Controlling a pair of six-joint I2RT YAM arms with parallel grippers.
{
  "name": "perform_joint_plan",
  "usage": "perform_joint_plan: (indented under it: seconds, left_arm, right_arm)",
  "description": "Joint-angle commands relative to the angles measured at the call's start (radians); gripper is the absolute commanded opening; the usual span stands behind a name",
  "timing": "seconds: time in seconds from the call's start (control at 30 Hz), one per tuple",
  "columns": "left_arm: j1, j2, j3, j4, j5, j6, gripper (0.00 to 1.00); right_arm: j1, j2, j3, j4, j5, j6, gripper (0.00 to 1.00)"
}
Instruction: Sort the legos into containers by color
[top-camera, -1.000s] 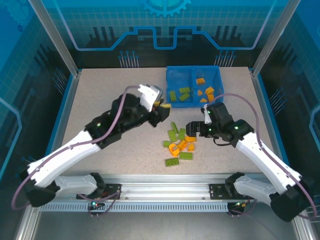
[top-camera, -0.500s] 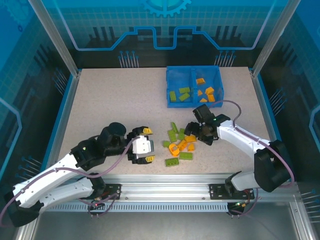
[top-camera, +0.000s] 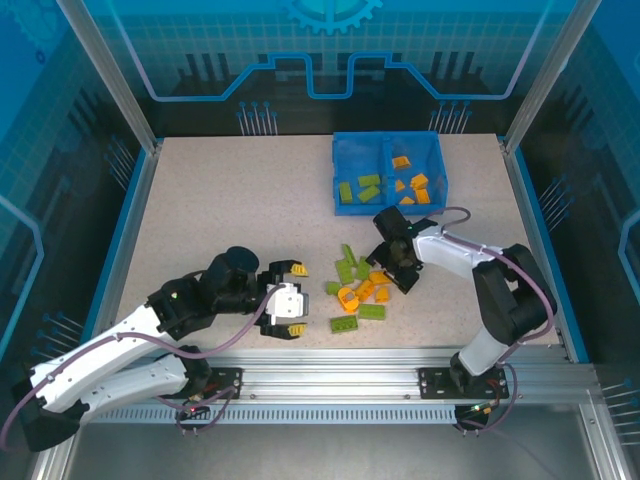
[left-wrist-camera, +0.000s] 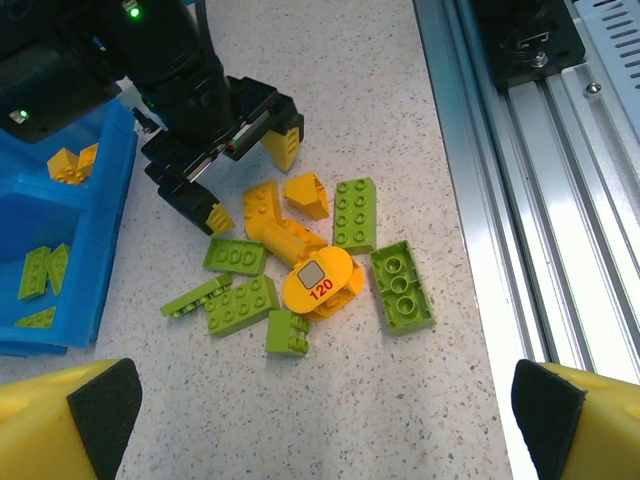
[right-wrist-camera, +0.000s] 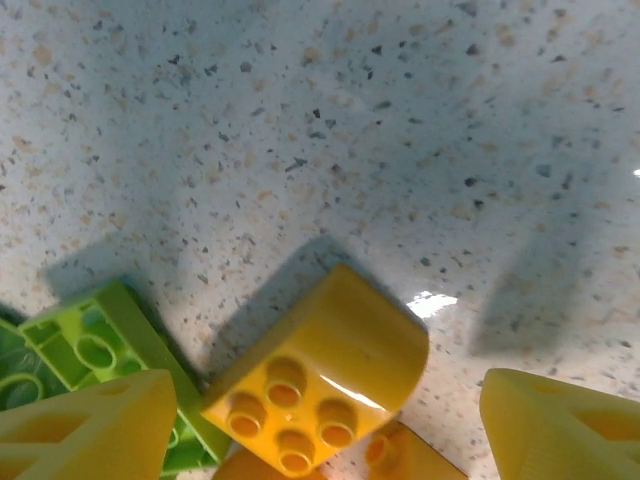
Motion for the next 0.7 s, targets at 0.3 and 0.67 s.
perform_joint_plan:
  seconds: [0.3, 0.67]
  left_arm:
    - [-0.006, -0.007, -0.021, -0.016, 0.041, 0.046, 0.99]
    - [-0.006, -0.086, -0.067, 0.102, 0.015, 0.022, 0.99]
  right_arm:
    - [-0.012, -0.005, -0.066, -0.014, 0.041, 0.11, 0.33]
    - [-0.043, -0.397, -0.043, -0.034, 0.359, -0.2, 0.22]
